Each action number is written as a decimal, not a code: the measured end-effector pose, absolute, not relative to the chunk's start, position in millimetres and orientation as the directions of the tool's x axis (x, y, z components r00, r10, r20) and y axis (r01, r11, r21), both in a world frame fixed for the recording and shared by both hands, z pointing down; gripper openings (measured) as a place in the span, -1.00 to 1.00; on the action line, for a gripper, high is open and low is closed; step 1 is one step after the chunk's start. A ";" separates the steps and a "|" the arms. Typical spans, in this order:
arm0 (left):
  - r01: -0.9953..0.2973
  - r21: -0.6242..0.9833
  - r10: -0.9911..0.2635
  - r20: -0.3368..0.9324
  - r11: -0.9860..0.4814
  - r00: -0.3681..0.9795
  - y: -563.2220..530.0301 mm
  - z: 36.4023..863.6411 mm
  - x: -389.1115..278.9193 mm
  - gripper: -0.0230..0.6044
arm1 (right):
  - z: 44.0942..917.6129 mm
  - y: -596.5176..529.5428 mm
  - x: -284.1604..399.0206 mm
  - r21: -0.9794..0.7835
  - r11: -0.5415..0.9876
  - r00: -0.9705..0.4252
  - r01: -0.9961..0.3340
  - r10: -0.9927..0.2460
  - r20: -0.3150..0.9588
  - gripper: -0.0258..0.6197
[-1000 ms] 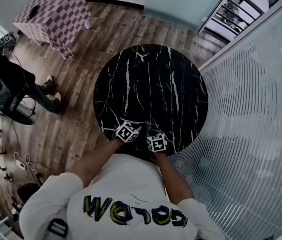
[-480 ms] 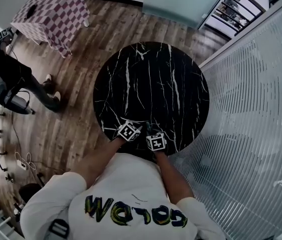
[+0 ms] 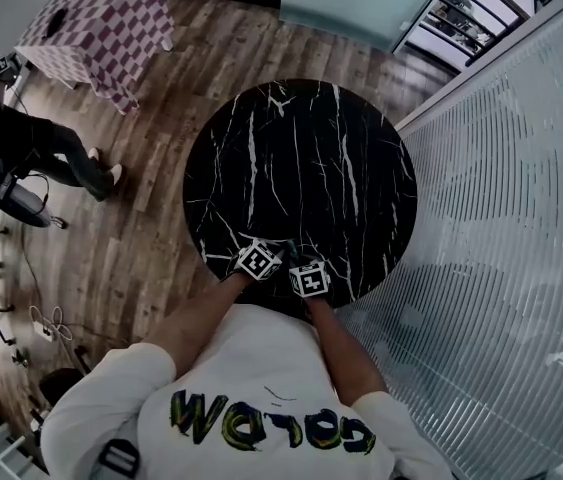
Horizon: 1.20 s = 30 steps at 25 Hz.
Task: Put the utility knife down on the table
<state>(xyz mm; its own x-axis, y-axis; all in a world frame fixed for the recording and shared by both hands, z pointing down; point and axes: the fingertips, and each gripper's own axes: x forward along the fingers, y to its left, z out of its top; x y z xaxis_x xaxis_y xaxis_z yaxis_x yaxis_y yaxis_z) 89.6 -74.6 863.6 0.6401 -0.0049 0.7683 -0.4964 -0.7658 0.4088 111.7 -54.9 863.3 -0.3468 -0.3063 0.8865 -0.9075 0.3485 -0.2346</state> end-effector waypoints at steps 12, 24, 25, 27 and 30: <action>-0.498 0.402 -0.005 0.774 -0.768 0.633 -72.5 867.3 84.6 -0.93 | 866.8 -54.5 111.9 -0.242 0.332 -0.343 -0.912 -0.289 0.894 -0.69; -0.493 0.397 -0.006 0.774 -0.774 0.633 -67.3 865.3 85.0 -0.92 | 869.3 -54.6 108.7 -0.222 0.345 -0.335 -0.912 -0.313 0.889 -0.64; -0.495 0.396 -0.007 0.775 -0.773 0.632 -67.0 865.3 84.3 -0.93 | 870.2 -54.5 108.6 -0.222 0.345 -0.335 -0.912 -0.315 0.888 -0.63; -0.497 0.396 -0.010 0.774 -0.772 0.634 -67.0 864.8 83.8 -0.92 | 873.0 -54.3 109.3 -0.213 0.349 -0.329 -0.912 -0.317 0.890 -0.63; -0.496 0.398 -0.019 0.765 -0.771 0.644 -67.6 864.7 83.4 -0.92 | 876.8 -51.4 111.2 -0.177 0.367 -0.299 -0.913 -0.310 0.902 -0.61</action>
<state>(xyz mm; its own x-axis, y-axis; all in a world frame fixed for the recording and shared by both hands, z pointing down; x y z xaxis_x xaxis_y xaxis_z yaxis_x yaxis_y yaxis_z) 83.4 -67.6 864.7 0.6438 -0.0190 0.7650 -0.4962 -0.7714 0.3984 111.2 -51.4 876.8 -0.2994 -0.3101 0.9023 -0.9131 0.3673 -0.1768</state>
